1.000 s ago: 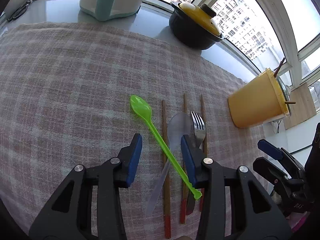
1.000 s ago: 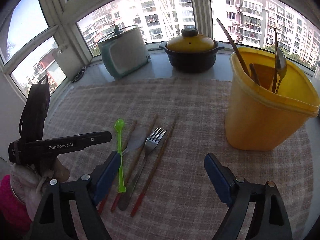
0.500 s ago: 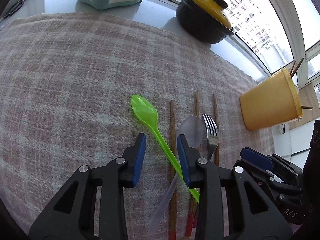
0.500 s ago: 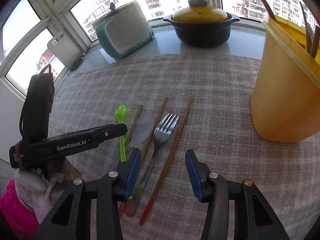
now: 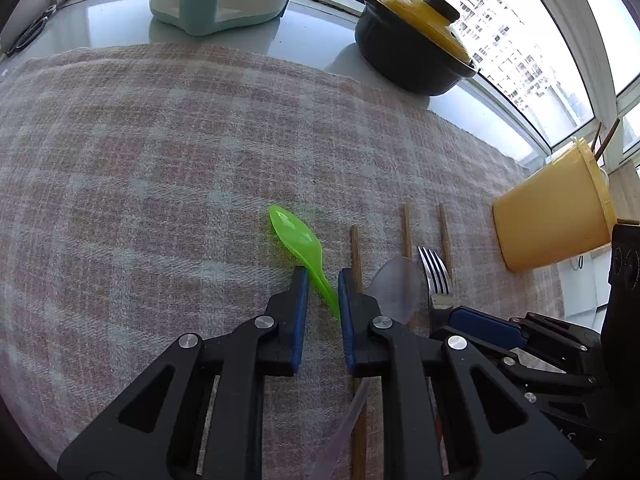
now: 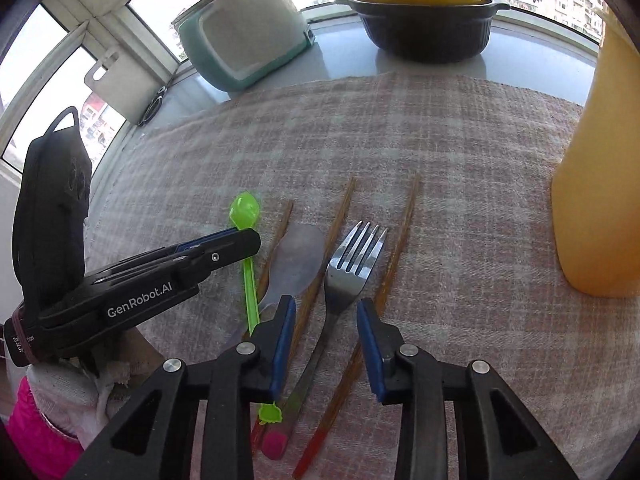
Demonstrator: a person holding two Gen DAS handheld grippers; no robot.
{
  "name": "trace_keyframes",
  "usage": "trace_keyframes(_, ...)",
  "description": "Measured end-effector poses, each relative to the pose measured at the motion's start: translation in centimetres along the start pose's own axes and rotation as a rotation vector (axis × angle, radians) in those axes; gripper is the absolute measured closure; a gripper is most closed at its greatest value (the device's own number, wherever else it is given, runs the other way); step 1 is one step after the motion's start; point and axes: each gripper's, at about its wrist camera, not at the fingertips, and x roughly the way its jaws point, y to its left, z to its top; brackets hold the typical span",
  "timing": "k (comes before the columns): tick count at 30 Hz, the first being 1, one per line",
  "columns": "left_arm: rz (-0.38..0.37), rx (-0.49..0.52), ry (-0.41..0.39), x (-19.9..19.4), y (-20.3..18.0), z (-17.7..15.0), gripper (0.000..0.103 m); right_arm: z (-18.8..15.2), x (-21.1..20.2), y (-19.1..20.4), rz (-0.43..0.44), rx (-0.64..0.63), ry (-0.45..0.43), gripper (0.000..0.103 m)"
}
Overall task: Organize utensils
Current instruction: 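Grasp the green plastic spoon with the left tool while the right tool grasps the metal fork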
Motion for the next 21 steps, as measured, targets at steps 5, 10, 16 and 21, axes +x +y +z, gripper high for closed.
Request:
trace_keyframes(5,-0.005,-0.001,-0.006,0.0,0.1,0.2,0.092,0.3,0.7,0.1,-0.014,-0.005,0.011,0.070)
trace_keyframes(10,-0.002,-0.002,-0.012,-0.3,0.4,0.2,0.096,0.9,1.5,0.0,-0.037,-0.004,0.021,0.070)
trace_keyframes(16,0.010,-0.013,-0.017,-0.3,1.1,0.2,0.099,1.5,1.9,0.4,-0.065,-0.034,0.019,0.070)
trace_keyframes(21,0.004,-0.020,-0.018,-0.3,1.3,0.2,0.100,1.5,2.1,1.3,-0.114,-0.091,0.022,0.076)
